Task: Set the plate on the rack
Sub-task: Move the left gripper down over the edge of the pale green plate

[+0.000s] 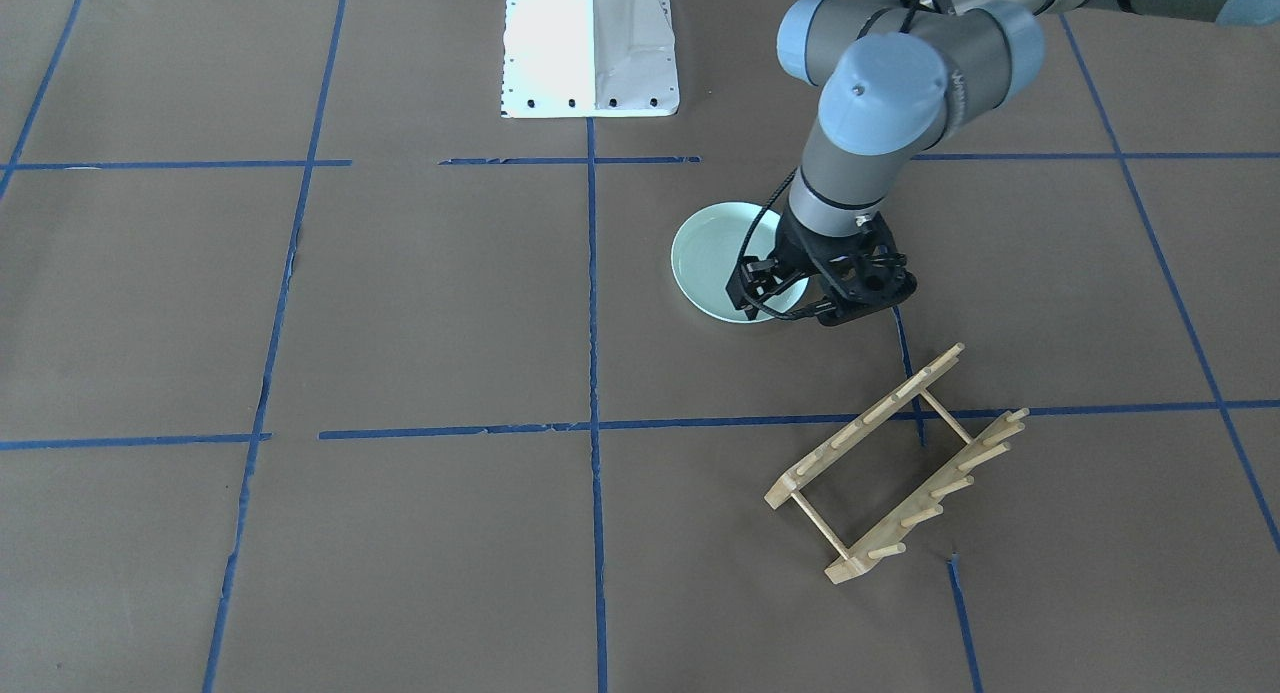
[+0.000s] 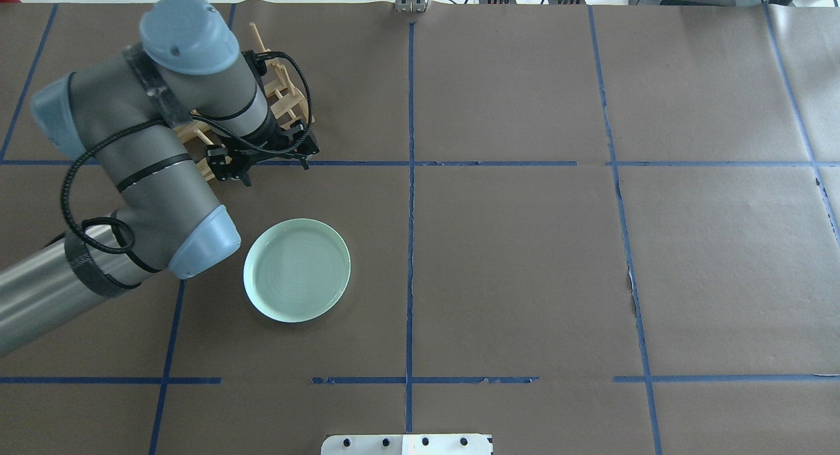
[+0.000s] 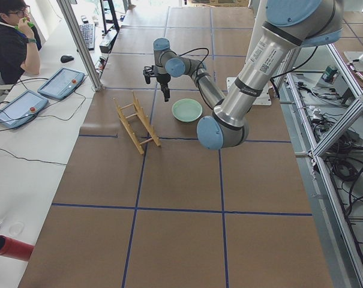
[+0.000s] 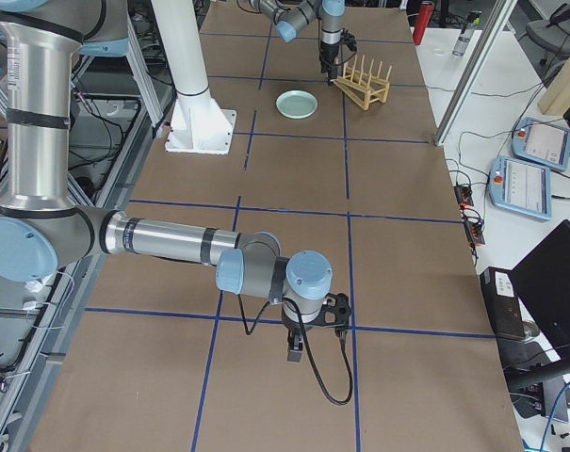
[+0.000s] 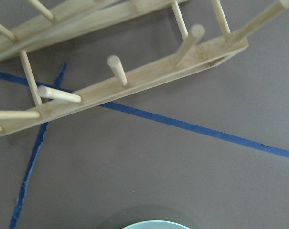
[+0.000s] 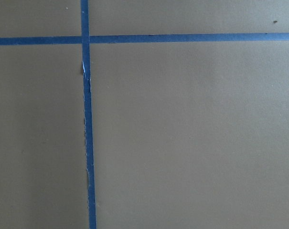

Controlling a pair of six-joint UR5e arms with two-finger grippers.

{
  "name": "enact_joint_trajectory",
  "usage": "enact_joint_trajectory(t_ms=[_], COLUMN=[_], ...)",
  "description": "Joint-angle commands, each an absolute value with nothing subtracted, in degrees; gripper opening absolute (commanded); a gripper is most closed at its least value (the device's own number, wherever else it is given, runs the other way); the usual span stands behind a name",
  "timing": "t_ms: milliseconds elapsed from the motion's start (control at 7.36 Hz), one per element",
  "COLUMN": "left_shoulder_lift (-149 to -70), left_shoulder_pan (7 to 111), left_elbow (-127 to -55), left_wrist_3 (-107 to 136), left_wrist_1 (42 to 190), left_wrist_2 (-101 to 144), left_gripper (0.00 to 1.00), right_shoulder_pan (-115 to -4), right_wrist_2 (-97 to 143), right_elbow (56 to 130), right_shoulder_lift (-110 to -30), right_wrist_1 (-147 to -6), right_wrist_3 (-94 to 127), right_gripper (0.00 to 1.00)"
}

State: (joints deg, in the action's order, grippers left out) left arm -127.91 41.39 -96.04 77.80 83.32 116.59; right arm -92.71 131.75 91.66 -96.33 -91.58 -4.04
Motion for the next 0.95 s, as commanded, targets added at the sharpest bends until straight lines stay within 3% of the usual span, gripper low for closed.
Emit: enact_joint_trajectory(t_ms=[0, 407, 543, 679, 815], left_shoulder_lift=[-131.13, -131.13, -131.31, -131.74, -132.01], left_shoulder_pan=[35.19, 31.74, 31.03, 30.76, 30.76], left_elbow=[-90.98, -88.77, -88.51, -88.07, -87.72], left_wrist_3=[82.43, 82.79, 82.97, 83.49, 83.58], left_wrist_1=[83.32, 83.85, 84.02, 85.15, 85.60], left_wrist_2=[113.39, 113.29, 113.29, 113.38, 113.38], left_gripper=[1.00, 1.00, 0.96, 0.69, 0.50], right_shoulder_pan=[-92.72, -92.72, -92.72, -92.72, -92.64], right_wrist_2=[131.75, 131.75, 131.75, 131.75, 131.75], right_elbow=[91.67, 91.67, 91.67, 91.67, 91.67], right_shoulder_lift=[-96.33, -96.33, -96.33, -96.33, -96.33], right_wrist_1=[-91.58, -91.58, -91.58, -91.58, -91.58], right_wrist_3=[-4.04, -4.04, -4.04, -4.04, -4.04], right_gripper=[1.00, 1.00, 1.00, 1.00, 1.00])
